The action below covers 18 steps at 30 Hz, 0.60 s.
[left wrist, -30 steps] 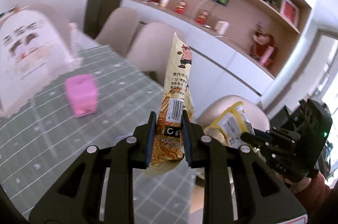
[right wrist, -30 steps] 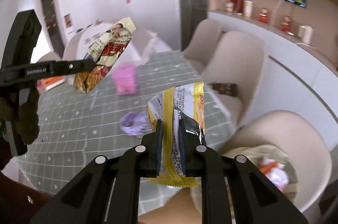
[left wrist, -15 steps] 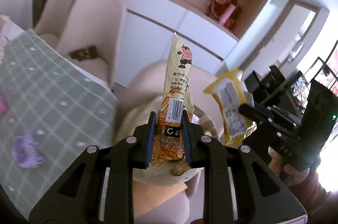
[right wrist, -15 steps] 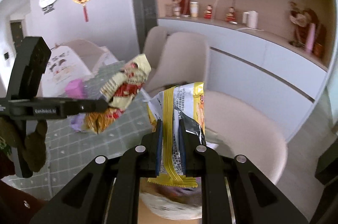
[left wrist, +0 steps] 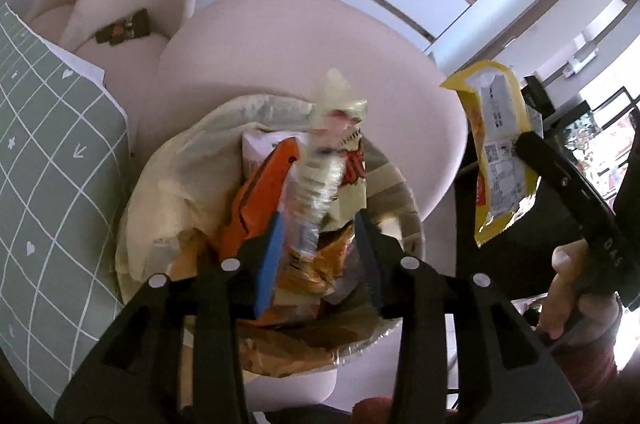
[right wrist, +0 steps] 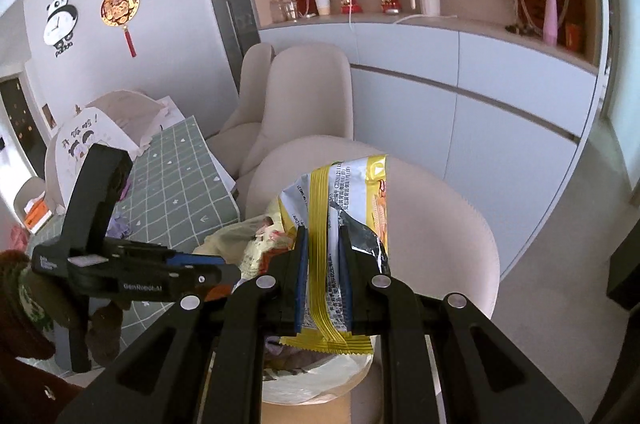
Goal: Collect trash
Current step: 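Open both tools to drop the snack packet and yellow wrapper into the bag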
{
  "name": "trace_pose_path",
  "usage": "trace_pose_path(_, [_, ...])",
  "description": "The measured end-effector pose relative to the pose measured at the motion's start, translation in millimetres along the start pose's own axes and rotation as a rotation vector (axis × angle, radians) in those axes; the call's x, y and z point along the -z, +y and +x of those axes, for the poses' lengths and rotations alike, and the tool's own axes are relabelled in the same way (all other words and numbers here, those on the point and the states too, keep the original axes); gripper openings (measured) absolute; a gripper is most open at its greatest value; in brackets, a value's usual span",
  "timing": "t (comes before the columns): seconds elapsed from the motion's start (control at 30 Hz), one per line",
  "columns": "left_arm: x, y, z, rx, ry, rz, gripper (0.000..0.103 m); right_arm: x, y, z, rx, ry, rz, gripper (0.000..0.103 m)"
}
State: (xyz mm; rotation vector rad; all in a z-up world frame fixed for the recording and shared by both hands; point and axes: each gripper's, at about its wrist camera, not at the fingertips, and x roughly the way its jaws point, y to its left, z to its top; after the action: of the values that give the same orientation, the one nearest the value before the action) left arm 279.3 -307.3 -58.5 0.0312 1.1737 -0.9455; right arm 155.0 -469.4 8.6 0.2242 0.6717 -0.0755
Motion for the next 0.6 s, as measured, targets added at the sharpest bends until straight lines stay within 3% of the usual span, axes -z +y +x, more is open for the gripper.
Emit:
trace_pose_path(0.27, [10.2, 11.0, -37.6, -0.069, -0.088, -0.041, 0.047, 2.7, 15.4, 38.7, -0.111, 0.044, 0.012, 0.015])
trace_pose_path(0.43, [25.3, 21.1, -77.5, -0.156, -0.189, -0.073, 0.053, 23.8, 31.8, 101.2, -0.144, 0.181, 0.027, 0.015])
trace_pose_path(0.6, [53.8, 31.0, -116.7, -0.28, -0.298, -0.083, 0.069, 50.6, 38.8, 152.3, -0.143, 0.342, 0.051, 0.015])
